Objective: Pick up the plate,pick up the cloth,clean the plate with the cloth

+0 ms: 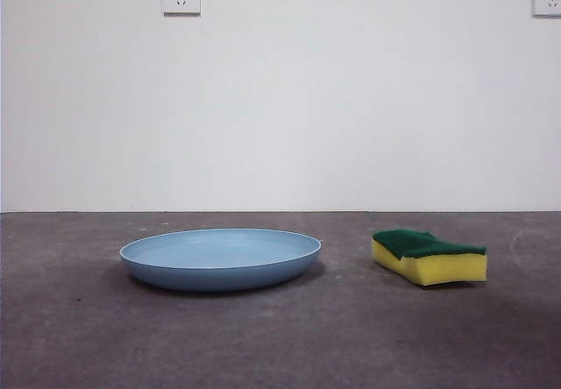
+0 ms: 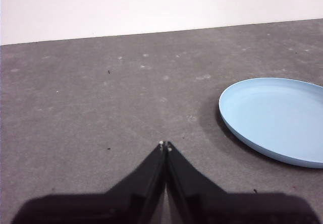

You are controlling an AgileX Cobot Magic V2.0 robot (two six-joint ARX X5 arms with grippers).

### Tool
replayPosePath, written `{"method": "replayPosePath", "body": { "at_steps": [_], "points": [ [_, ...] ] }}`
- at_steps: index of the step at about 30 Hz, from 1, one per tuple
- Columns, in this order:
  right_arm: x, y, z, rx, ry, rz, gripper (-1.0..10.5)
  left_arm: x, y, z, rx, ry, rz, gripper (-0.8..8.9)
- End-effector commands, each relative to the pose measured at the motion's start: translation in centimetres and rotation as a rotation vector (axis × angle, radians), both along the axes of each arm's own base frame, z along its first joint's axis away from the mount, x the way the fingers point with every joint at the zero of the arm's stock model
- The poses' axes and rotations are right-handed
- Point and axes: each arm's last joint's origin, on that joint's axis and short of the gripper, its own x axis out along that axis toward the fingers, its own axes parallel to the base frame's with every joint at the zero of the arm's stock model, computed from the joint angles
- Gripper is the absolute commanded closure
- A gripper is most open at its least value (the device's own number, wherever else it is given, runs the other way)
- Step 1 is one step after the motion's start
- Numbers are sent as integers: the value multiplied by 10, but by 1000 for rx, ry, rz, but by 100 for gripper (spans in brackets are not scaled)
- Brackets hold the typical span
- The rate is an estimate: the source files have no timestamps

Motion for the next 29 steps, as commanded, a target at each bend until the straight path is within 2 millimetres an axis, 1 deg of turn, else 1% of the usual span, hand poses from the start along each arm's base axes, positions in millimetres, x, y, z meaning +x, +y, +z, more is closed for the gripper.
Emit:
{"method": "replayPosePath", "body": {
  "at_steps": [1, 6, 9, 11, 14, 17, 21, 25, 29],
  "points": [
    [1, 0, -4, 10, 8, -4, 946, 1, 0, -4, -16, 8, 5, 817],
    [1, 0, -4, 167, 34, -29, 946, 1, 0, -2, -117, 5, 21, 819],
    [1, 0, -4, 214, 41, -39, 952, 1, 0, -2, -174, 14, 28, 820],
    [0, 0, 0, 243, 47, -46, 958, 0, 0, -1, -197, 20, 33, 820],
    [0, 0, 10, 264, 64, -52, 958, -1, 0, 6, -211, 51, 41, 820],
    [2, 0, 24, 264, 99, -57, 958, -1, 0, 18, -207, 88, 45, 820],
    [11, 2, 49, 255, 156, -38, 957, 4, 0, 41, -200, 150, 50, 820],
    [26, 6, 74, 225, 213, 40, 957, 19, -2, 67, -195, 214, 46, 820],
    [46, 11, 96, 188, 321, 126, 957, 40, -6, 93, -198, 291, -17, 820]
  ]
}}
